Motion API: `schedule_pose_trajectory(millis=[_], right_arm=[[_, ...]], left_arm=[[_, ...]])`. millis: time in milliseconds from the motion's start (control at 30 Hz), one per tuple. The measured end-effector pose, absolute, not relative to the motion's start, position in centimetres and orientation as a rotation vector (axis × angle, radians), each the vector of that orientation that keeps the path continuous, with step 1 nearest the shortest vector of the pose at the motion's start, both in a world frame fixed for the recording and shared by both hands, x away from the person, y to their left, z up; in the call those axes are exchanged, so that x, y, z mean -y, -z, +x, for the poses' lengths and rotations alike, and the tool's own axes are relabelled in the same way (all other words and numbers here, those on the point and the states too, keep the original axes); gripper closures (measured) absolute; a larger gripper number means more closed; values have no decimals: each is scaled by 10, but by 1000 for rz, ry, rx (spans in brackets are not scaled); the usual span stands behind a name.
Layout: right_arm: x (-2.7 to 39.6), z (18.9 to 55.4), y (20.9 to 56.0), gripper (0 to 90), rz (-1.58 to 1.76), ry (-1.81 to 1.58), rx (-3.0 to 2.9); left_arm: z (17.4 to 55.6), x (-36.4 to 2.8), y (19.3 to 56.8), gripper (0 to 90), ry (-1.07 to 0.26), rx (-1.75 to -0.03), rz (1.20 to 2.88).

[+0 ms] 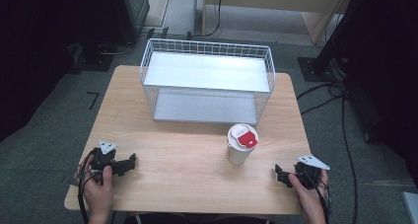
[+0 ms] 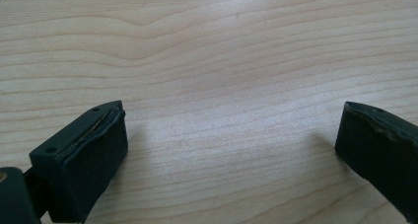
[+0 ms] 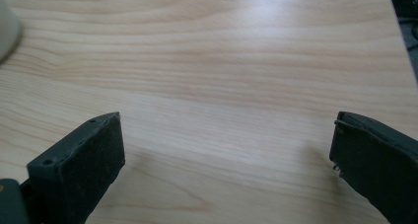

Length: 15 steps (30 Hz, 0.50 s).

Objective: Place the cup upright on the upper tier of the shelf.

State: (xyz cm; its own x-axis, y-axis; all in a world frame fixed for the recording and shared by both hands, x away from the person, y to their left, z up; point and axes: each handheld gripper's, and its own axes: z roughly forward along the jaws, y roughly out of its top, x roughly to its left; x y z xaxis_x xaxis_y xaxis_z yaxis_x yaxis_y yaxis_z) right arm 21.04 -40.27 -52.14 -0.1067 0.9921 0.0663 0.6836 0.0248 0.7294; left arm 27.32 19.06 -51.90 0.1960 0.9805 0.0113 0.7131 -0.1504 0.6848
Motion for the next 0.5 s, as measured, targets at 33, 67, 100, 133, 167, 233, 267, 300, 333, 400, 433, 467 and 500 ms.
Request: schedule_pose_trajectory(millis=[33,67,100,133,167,233,267,300,333,400,433,467,500], right_arm=[[397,211,519,6,1686,-892,-1842],[394,211,518,6,1679,-905,-1846],[394,211,518,6,1679,-905,-1846],[391,211,517,6,1669,-914,-1850],[386,211,515,6,1655,-931,-1856],[381,211,514,6,1641,-944,-1862],[378,211,513,6,1638,-950,-1865],[378,211,513,6,1638,-950,-1865],[373,211,511,6,1622,-956,-1874],[369,211,510,6,1604,-964,-1879],[366,211,510,6,1598,-966,-1883],[366,211,510,6,1598,-966,-1883],[364,212,510,6,1588,-970,-1888]], left_arm=[[273,-191,519,0,-636,-1575,1930],[273,-191,519,0,-636,-1576,1929],[273,-191,519,0,-636,-1576,1929],[273,-191,519,0,-636,-1575,1930],[273,-191,519,0,-635,-1576,1929],[273,-191,519,0,-635,-1576,1931],[273,-191,519,0,-635,-1576,1931],[273,-191,519,0,-635,-1575,1931],[273,-191,519,0,-635,-1575,1930],[273,-191,519,0,-636,-1575,1930],[273,-191,519,0,-635,-1575,1930],[273,-191,519,0,-635,-1575,1930],[273,-191,519,0,-636,-1575,1931]])
